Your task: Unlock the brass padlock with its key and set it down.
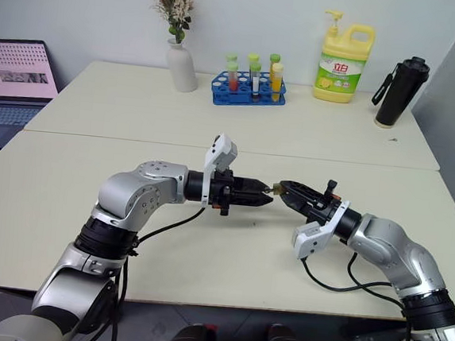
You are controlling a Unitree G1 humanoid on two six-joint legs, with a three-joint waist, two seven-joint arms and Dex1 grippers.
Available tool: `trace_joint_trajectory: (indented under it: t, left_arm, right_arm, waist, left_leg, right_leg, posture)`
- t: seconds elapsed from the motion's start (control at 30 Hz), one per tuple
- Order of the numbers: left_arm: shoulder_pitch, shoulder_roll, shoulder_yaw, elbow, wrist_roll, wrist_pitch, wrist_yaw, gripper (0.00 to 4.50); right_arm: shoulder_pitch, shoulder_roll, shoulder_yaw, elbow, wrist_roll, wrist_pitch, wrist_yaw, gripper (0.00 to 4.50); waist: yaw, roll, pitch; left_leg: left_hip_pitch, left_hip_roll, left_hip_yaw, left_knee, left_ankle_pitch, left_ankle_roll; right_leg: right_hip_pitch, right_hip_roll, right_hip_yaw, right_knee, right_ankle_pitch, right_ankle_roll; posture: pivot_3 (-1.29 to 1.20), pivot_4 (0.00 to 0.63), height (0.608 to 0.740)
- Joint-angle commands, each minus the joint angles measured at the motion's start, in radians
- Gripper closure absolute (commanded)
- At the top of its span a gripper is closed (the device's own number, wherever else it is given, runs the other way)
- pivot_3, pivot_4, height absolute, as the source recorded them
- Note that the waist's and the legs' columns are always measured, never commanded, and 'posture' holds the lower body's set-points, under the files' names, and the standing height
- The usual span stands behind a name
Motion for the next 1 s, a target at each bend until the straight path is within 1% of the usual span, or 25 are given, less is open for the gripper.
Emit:
trace_joint_trajectory:
  t: [0.03,0.1,0.2,0.27,0.47,0.63,0.9,1.0]
  left_arm:
    - [-0.024,-0.004,0.017,-0.012,-0.007,-0.016,0.000,2.79]
    - [-0.024,-0.006,0.017,-0.011,-0.008,-0.017,0.001,3.19]
    - [-0.025,-0.011,0.019,-0.007,-0.006,-0.021,0.005,4.20]
    - [-0.030,-0.019,0.018,-0.001,-0.002,-0.032,0.008,4.50]
    - [-0.030,-0.030,0.010,-0.002,0.013,-0.057,0.010,4.50]
    - [-0.013,-0.010,-0.032,-0.023,0.092,-0.182,-0.005,4.50]
    - [0.006,0.001,-0.067,-0.039,0.172,-0.357,-0.021,4.50]
    - [0.029,0.017,-0.088,-0.045,0.232,-0.487,-0.040,4.50]
  right_arm:
    - [-0.006,-0.003,-0.017,-0.026,0.027,-0.007,-0.005,3.55]
    - [-0.005,-0.003,-0.016,-0.026,0.027,-0.008,-0.004,3.55]
    - [-0.006,-0.002,-0.015,-0.026,0.029,-0.007,-0.002,3.55]
    - [-0.008,-0.002,-0.012,-0.024,0.032,-0.005,0.003,3.55]
    - [-0.007,-0.004,-0.009,-0.024,0.037,-0.003,0.011,3.55]
    - [-0.005,-0.005,-0.005,-0.024,0.052,0.001,0.026,3.55]
    - [-0.003,-0.002,0.002,-0.023,0.063,0.003,0.035,3.55]
    - [0.001,-0.002,-0.002,-0.023,0.069,0.007,0.038,3.55]
  waist:
    - [0.000,0.000,0.000]
    - [0.000,0.000,0.000]
    - [0.000,0.000,0.000]
    - [0.000,0.000,0.000]
    - [0.000,0.000,0.000]
    - [0.000,0.000,0.000]
    - [0.000,0.000,0.000]
    - [0.000,0.000,0.000]
  left_leg:
    - [0.000,0.000,0.000,0.000,0.000,0.000]
    - [0.000,0.000,0.000,0.000,0.000,0.000]
    - [0.000,0.000,0.000,0.000,0.000,0.000]
    - [0.000,0.000,0.000,0.000,0.000,0.000]
    - [0.000,0.000,0.000,0.000,0.000,0.000]
    - [0.000,0.000,0.000,0.000,0.000,0.000]
    - [0.000,0.000,0.000,0.000,0.000,0.000]
    - [0.000,0.000,0.000,0.000,0.000,0.000]
  right_leg:
    - [0.000,0.000,0.000,0.000,0.000,0.000]
    - [0.000,0.000,0.000,0.000,0.000,0.000]
    - [0.000,0.000,0.000,0.000,0.000,0.000]
    - [0.000,0.000,0.000,0.000,0.000,0.000]
    - [0.000,0.000,0.000,0.000,0.000,0.000]
    - [0.000,0.000,0.000,0.000,0.000,0.000]
    - [0.000,0.000,0.000,0.000,0.000,0.000]
    - [0.000,0.000,0.000,0.000,0.000,0.000]
  posture:
    - [0.00,0.150,0.740]
    - [0.00,0.150,0.740]
    - [0.00,0.150,0.740]
    - [0.00,0.150,0.740]
    - [0.00,0.150,0.740]
    - [0.00,0.150,0.740]
    - [0.00,0.150,0.740]
    - [0.00,0.150,0.740]
